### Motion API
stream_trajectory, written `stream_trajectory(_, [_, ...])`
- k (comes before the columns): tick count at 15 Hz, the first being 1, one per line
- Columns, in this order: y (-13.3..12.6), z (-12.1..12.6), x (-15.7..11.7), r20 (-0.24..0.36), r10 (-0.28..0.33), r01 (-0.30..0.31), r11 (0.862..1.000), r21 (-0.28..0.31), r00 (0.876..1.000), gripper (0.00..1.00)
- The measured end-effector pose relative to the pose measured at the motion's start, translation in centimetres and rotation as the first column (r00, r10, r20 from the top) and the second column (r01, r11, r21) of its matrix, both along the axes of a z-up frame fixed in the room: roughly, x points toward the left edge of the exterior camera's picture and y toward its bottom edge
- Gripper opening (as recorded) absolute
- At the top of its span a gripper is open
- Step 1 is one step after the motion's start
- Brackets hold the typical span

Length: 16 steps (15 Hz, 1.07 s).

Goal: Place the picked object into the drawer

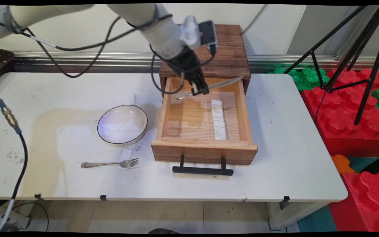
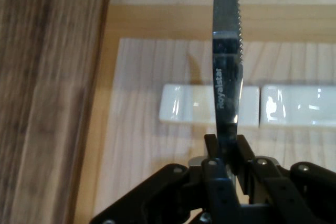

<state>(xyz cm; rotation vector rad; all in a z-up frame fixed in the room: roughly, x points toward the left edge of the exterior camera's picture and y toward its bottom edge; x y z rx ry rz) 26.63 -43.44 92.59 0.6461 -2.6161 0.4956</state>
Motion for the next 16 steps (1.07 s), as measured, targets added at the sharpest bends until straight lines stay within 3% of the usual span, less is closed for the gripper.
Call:
stream_trajectory(7, [-1.8, -3.2, -2.5, 0.010, -0.024, 0.024, 1.000, 0.020, 1.000, 0.00])
stream_trajectory(16, [-2.7, -6.6, -3.3, 0.038, -0.036, 0.035, 0.998, 0.046, 0.999, 0.00])
